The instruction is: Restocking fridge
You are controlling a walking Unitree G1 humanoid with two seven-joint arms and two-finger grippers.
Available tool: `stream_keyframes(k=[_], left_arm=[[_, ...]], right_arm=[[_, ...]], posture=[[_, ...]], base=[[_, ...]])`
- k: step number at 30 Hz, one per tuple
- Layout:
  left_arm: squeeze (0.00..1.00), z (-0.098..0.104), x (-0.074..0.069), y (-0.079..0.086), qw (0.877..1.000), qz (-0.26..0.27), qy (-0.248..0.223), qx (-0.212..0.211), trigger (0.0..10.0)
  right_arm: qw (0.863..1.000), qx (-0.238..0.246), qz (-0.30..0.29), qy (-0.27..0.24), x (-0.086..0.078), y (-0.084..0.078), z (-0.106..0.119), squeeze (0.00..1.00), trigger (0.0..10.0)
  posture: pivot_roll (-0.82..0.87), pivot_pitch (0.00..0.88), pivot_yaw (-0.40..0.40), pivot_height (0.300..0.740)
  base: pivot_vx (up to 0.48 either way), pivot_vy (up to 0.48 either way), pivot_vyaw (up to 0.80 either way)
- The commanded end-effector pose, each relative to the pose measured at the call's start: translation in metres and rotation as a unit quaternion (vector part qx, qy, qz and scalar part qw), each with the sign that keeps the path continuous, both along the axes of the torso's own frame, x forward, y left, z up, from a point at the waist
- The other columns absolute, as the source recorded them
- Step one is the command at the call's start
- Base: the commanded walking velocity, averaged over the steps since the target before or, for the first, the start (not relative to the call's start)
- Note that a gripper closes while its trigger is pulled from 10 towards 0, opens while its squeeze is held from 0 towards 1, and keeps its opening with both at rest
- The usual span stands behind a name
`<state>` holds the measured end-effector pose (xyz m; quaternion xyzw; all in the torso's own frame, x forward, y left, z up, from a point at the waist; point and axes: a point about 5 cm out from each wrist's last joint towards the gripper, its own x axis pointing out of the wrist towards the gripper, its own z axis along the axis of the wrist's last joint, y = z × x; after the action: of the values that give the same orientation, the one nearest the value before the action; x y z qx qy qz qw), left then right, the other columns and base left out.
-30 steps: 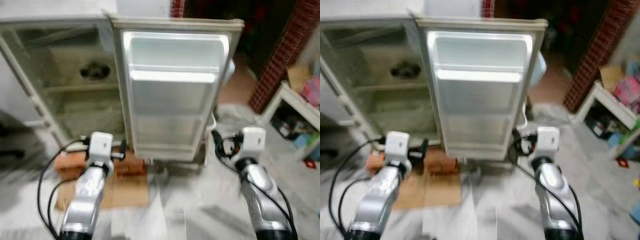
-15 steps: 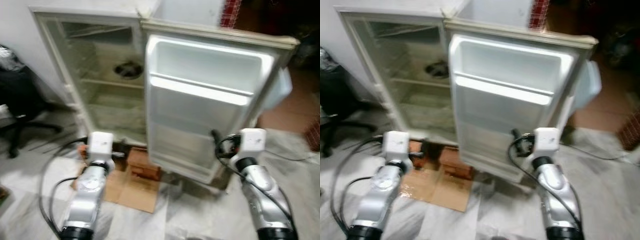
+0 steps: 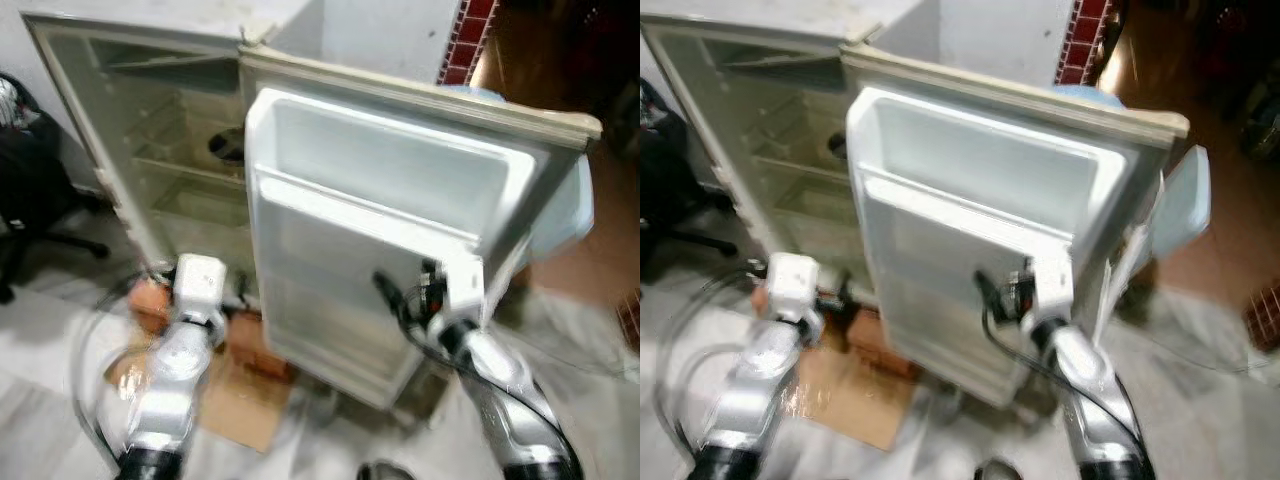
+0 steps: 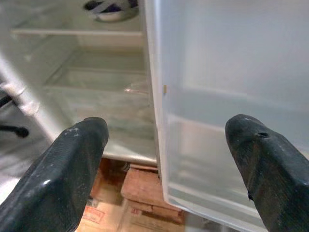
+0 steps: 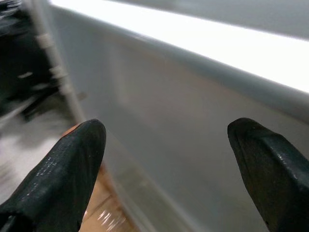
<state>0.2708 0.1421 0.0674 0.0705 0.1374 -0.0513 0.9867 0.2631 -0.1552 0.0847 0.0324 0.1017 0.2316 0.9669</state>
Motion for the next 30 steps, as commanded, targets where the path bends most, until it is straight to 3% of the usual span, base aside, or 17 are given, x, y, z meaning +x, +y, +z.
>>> stream_keyframes(k=[1, 5, 9, 12, 16, 18, 20, 25, 30], left_arm=[[0.0, -0.002, -0.002, 0.017, 1.0, 0.022, 0.006, 0.009, 10.0], [0.0, -0.002, -0.003, 0.018, 1.0, 0.027, 0.009, 0.003, 10.0], [0.0, -0.001, -0.004, 0.017, 1.0, 0.023, 0.008, 0.006, 10.0], [0.0, -0.001, -0.004, 0.017, 1.0, 0.019, 0.01, 0.013, 10.0], [0.0, 0.0, -0.004, 0.018, 1.0, 0.018, 0.008, 0.017, 10.0], [0.0, -0.001, -0.003, 0.018, 1.0, 0.021, 0.01, 0.019, 10.0], [0.0, -0.002, -0.004, 0.019, 0.999, 0.025, 0.015, 0.02, 10.0], [0.0, -0.002, -0.004, 0.02, 0.999, 0.025, 0.016, 0.021, 10.0], [0.0, -0.002, -0.004, 0.02, 0.999, 0.023, 0.016, 0.02, 10.0]], right_arm=[[0.999, 0.002, 0.017, 0.04, -0.009, -0.017, -0.007, 0.0, 10.0], [0.987, 0.007, 0.129, 0.09, -0.03, -0.012, -0.014, 0.0, 10.0], [0.973, 0.004, 0.191, 0.129, -0.044, -0.013, -0.02, 0.0, 10.0], [0.962, -0.054, 0.213, 0.16, -0.049, -0.026, -0.031, 0.0, 10.0], [0.966, -0.14, 0.126, 0.176, -0.032, -0.055, -0.042, 0.0, 10.0], [0.966, -0.188, 0.046, 0.17, -0.015, -0.076, -0.041, 0.0, 10.0], [0.97, -0.195, -0.032, 0.142, 0.0, -0.087, -0.033, 0.0, 10.0], [0.975, -0.167, -0.122, 0.076, 0.018, -0.089, -0.012, 0.0, 10.0], [0.978, -0.15, -0.137, 0.042, 0.027, -0.079, -0.006, 0.0, 10.0]], posture=[[-0.02, 0.018, -0.013, 0.74], [-0.02, 0.021, -0.012, 0.74], [-0.02, 0.022, -0.01, 0.74], [-0.01, 0.021, -0.007, 0.74], [-0.01, 0.022, -0.005, 0.74], [-0.01, 0.022, -0.004, 0.74], [-0.01, 0.022, -0.003, 0.74], [-0.01, 0.02, -0.005, 0.74], [-0.01, 0.018, -0.004, 0.74]], base=[[0.0, 0.0, 0.0], [0.0, 0.0, 0.0], [0.0, 0.0, 0.0], [0.0, 0.0, 0.0], [0.0, 0.0, 0.0], [0.0, -0.124, 0.0], [0.0, -0.291, 0.0], [0.0, -0.358, 0.0], [0.0, -0.48, 0.0]])
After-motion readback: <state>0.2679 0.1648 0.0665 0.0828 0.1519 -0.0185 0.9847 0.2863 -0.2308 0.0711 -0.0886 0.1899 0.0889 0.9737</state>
